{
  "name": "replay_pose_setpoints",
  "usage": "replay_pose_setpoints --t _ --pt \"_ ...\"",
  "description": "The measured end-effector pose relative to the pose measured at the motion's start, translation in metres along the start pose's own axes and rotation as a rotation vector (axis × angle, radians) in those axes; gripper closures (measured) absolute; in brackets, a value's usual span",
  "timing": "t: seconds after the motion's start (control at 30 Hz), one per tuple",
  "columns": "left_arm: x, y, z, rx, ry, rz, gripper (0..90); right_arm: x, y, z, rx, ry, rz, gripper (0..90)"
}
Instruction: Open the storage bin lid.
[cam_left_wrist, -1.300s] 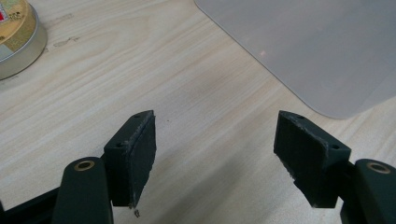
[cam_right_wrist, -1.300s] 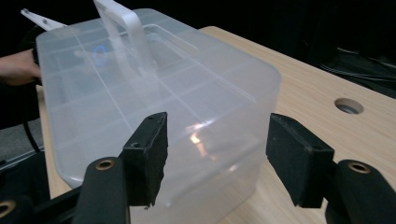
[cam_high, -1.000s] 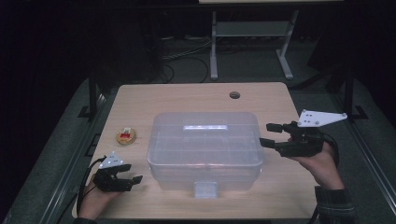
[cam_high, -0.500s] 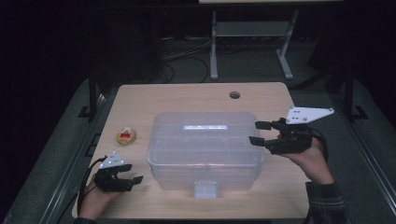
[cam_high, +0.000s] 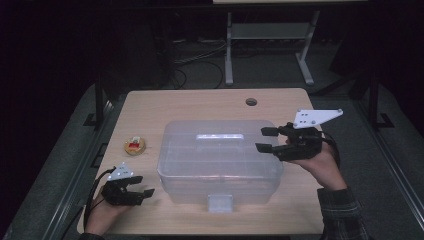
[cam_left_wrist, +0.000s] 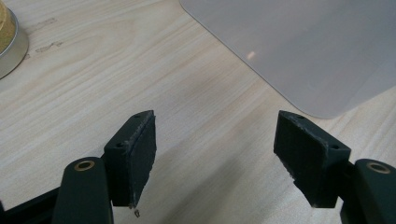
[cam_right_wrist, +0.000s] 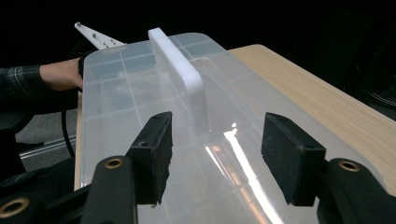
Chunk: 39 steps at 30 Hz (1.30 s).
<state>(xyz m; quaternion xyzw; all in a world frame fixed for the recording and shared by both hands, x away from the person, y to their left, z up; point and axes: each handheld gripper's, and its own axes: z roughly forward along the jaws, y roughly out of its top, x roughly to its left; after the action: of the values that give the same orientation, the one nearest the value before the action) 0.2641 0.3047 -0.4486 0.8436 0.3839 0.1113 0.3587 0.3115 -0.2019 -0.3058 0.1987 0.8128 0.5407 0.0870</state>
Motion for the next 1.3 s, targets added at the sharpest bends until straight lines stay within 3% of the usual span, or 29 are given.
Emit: replay_pose_setpoints --t 0.7,1.0,1.3 --pt "-0.002 0.001 0.002 0.003 -0.01 0.011 29.4 0.0 0.023 0.034 0.056 0.1 -0.05 53.5" --pt "-0.002 0.0 0.002 0.002 -0.012 0.01 29.6 0.0 0.024 0.046 0.071 0.118 -0.067 59.1" --pt "-0.002 0.0 0.003 0.003 -0.013 0.009 29.9 -0.002 0.023 0.048 0.063 0.124 -0.076 70.9"
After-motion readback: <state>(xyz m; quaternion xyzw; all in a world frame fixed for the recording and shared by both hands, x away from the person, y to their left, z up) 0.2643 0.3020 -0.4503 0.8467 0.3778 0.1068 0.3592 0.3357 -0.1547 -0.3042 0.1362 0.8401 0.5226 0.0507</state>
